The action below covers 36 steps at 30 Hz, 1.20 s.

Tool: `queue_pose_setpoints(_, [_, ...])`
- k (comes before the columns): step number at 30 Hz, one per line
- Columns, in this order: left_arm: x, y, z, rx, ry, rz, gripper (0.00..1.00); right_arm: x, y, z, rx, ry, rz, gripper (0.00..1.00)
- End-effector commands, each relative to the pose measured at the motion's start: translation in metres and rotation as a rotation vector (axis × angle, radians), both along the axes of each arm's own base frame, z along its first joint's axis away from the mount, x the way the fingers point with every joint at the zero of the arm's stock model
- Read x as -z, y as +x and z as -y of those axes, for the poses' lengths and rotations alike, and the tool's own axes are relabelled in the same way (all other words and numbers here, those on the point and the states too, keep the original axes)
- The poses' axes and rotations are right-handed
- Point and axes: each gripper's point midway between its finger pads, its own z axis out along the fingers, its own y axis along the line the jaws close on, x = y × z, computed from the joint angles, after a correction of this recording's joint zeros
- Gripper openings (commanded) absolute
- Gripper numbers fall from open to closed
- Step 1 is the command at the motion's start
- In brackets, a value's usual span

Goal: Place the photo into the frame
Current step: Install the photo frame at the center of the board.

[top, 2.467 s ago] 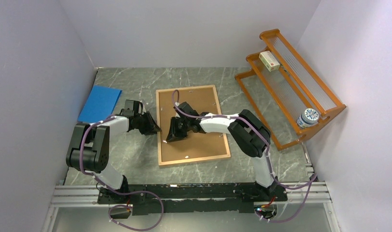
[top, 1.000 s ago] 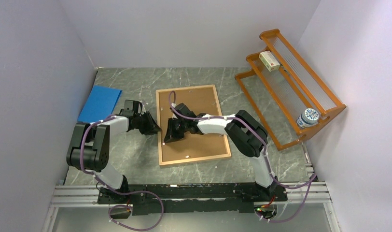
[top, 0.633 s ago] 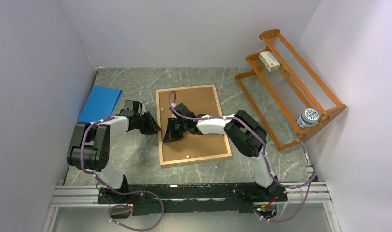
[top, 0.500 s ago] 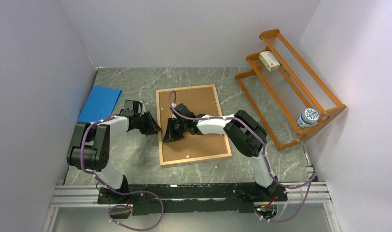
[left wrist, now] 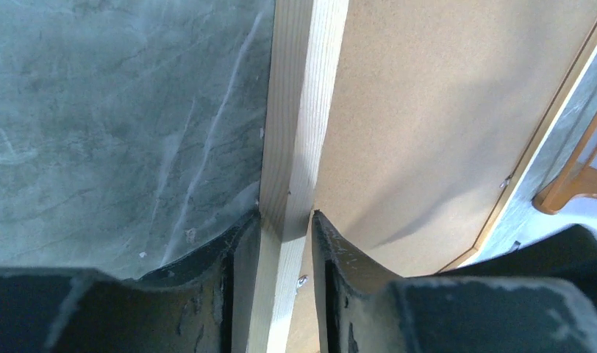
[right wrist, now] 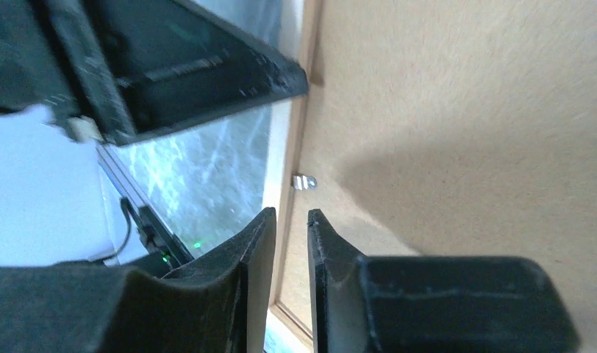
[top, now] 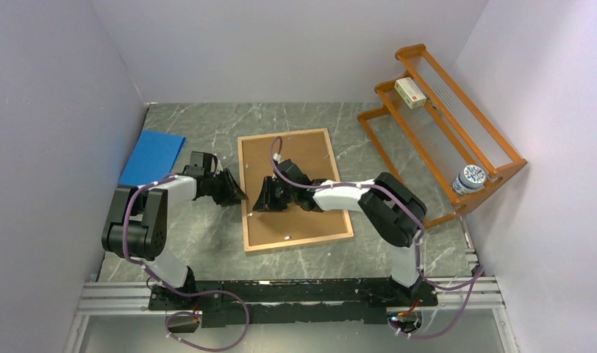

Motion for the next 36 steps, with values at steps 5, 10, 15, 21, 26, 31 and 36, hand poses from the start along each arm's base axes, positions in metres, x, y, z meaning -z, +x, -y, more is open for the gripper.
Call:
queue_pose_setpoints(5, [0.001, 0.004, -0.003, -0.018, 0.054, -0.043, 0.49, -0.048, 0.075, 0.009, 0.177, 0.009, 0.141, 0.32])
queue_pose_setpoints(10, [0.003, 0.018, -0.007, -0.034, 0.078, -0.016, 0.51, -0.043, 0.112, 0.001, 0.209, -0.001, 0.163, 0.36])
queue_pose_setpoints(15, [0.016, 0.020, -0.009, -0.037, 0.097, -0.038, 0.39, -0.036, 0.140, -0.014, 0.223, -0.023, 0.206, 0.37])
queue_pose_setpoints(21, [0.021, 0.015, -0.006, -0.022, 0.079, -0.062, 0.27, -0.020, 0.165, -0.025, 0.250, -0.029, 0.218, 0.37])
queue_pose_setpoints(26, [0.020, 0.011, -0.005, -0.004, 0.080, -0.071, 0.25, -0.008, 0.181, -0.023, 0.299, -0.053, 0.225, 0.37])
queue_pose_setpoints(31, [0.022, 0.008, -0.006, 0.005, 0.084, -0.081, 0.24, 0.002, 0.192, -0.023, 0.307, -0.054, 0.219, 0.37])
queue_pose_setpoints(36, [0.021, 0.007, -0.004, 0.023, 0.074, -0.082, 0.23, 0.015, 0.192, -0.028, 0.279, -0.027, 0.175, 0.36])
